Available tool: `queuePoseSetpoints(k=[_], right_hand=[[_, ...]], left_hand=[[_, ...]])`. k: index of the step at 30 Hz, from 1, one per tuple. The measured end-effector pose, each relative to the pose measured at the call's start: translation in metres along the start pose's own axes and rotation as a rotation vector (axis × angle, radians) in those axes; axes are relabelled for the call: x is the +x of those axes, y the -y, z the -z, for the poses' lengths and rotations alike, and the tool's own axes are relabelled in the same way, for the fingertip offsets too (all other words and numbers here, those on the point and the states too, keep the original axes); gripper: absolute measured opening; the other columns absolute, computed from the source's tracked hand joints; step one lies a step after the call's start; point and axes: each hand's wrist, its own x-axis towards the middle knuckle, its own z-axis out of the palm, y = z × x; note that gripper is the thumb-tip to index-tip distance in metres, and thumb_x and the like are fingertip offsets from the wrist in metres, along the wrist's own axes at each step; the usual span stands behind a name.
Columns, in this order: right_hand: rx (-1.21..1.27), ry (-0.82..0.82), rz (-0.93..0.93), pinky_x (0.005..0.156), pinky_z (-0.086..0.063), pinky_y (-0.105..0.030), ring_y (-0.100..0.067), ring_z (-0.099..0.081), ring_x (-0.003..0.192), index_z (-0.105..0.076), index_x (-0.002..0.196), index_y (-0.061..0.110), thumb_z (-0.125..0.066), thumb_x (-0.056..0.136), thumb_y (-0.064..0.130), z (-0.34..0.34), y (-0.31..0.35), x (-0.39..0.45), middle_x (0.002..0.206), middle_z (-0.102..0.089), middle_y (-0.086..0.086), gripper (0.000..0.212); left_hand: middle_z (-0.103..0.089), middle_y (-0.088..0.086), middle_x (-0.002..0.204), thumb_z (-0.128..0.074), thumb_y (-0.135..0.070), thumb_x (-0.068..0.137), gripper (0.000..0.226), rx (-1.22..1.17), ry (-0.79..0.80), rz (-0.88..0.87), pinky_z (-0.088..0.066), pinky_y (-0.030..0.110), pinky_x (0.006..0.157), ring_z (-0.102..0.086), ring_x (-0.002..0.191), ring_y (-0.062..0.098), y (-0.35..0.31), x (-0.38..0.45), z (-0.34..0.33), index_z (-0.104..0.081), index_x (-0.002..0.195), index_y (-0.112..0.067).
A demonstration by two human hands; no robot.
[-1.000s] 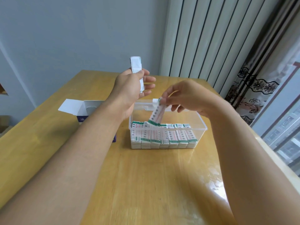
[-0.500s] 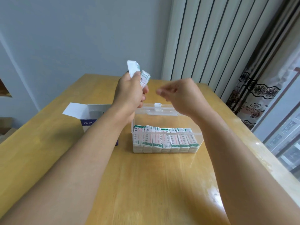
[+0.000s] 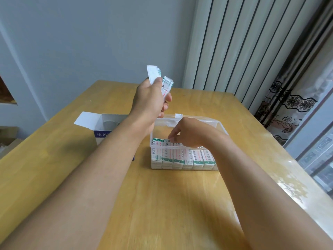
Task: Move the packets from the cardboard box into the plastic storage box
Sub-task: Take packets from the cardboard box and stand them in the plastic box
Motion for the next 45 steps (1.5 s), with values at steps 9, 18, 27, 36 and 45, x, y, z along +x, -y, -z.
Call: queuePoseSetpoints(k=[9,18,27,36,45], right_hand=[[0.016,-0.075,0.03,0.062,-0.044,-0.027,-0.007,-0.054,0.061,-0.08,0.1,0.036,-0.062,0.097,0.02,0.005,0.003,-0.004,0.063,-0.059,0.02,0.024],[0.01,0.003,0.018,0.094,-0.054,-0.037,-0.017,-0.062,0.101,-0.074,0.118,0.037,-0.061,0.098,0.025,0.001,0.005,-0.004,0.109,-0.066,0.014,0.027],[0.006,0.042,0.034,0.066,-0.046,-0.025,-0.01,-0.058,0.079,-0.078,0.111,0.033,-0.056,0.099,0.016,0.002,0.004,0.0,0.089,-0.063,0.015,0.03],[-0.021,0.073,0.048,0.072,-0.042,-0.025,-0.012,-0.056,0.088,-0.072,0.125,0.032,-0.057,0.102,0.02,0.004,0.008,-0.005,0.119,-0.069,0.01,0.03],[0.45,-0.469,0.103,0.046,-0.04,-0.014,-0.001,-0.049,0.045,-0.077,0.11,0.03,-0.065,0.098,0.04,0.047,-0.006,-0.024,0.07,-0.069,0.006,0.02]], left_hand=[[-0.057,0.001,0.065,-0.04,-0.028,0.109,0.022,-0.009,0.007,0.005,-0.026,0.019,0.039,-0.039,0.048,0.014,0.001,-0.001,0.0,-0.058,0.099,-0.022],[-0.057,0.001,0.066,-0.04,-0.029,0.109,0.021,0.001,0.019,0.01,-0.026,0.019,0.039,-0.04,0.048,0.014,0.001,-0.001,-0.002,-0.058,0.101,-0.021],[-0.058,0.001,0.066,-0.04,-0.03,0.109,0.022,0.009,0.031,0.016,-0.027,0.02,0.039,-0.041,0.049,0.012,0.004,0.0,-0.002,-0.059,0.11,-0.019],[-0.058,0.002,0.067,-0.04,-0.03,0.109,0.022,0.012,0.035,0.012,-0.027,0.02,0.039,-0.042,0.048,0.012,0.004,0.001,-0.001,-0.059,0.105,-0.02],[-0.059,0.001,0.066,-0.04,-0.03,0.109,0.023,0.017,0.045,0.007,-0.027,0.02,0.04,-0.043,0.049,0.013,0.003,0.0,-0.002,-0.06,0.109,-0.018]])
